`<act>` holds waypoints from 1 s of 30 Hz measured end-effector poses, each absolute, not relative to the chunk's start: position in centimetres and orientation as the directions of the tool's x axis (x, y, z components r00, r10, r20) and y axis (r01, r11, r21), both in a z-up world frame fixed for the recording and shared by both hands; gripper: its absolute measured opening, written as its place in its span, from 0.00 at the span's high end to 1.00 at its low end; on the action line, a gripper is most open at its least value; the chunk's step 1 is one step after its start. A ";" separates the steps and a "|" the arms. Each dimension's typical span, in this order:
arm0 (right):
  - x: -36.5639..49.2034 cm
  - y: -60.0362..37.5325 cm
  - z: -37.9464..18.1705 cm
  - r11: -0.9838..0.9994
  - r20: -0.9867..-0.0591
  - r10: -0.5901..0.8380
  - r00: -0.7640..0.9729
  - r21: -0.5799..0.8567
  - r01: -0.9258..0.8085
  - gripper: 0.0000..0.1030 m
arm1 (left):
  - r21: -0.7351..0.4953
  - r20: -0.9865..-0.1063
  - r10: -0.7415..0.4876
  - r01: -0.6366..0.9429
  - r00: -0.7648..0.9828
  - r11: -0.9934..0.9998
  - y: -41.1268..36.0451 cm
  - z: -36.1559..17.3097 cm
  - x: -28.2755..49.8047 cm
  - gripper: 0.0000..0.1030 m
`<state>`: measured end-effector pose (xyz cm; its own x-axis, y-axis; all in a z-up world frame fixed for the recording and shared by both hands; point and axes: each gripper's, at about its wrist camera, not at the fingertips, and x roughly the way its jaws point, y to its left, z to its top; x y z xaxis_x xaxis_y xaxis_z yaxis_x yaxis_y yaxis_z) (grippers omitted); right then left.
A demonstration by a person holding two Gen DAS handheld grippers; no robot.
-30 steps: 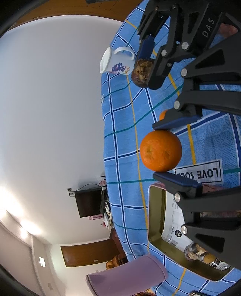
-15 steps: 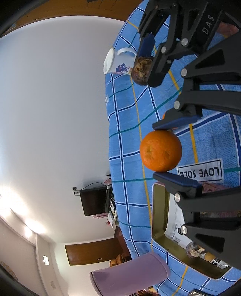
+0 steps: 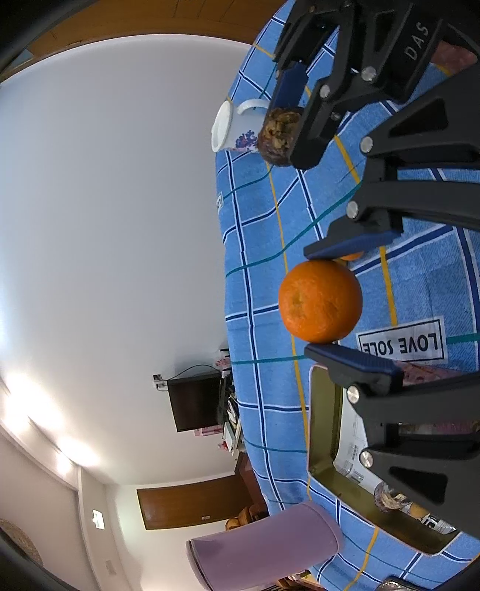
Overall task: Organize fruits
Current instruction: 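Lift the orange and brown taro and carry them toward the tin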
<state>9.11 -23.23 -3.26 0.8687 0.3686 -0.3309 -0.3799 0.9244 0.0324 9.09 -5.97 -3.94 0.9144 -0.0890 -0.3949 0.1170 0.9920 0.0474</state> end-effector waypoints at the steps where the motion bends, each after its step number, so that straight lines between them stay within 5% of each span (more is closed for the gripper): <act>1: 9.0 -23.2 -3.3 0.924 -0.332 0.369 0.868 0.033 -0.380 0.53 | 0.049 -0.396 -0.092 0.121 0.914 0.992 -6.0 -3.9 9.1 0.54; 30: 8.6 -22.9 -3.2 0.931 -0.335 0.352 0.874 0.026 -0.365 0.53 | 0.039 -0.409 -0.112 0.140 0.906 0.989 -5.8 -4.0 8.5 0.54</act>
<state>8.62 -22.93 -3.23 0.8739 0.3520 -0.3352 -0.3649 0.9307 0.0260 8.47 -5.84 -3.96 0.9055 -0.1115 -0.4094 0.1397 0.9894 0.0395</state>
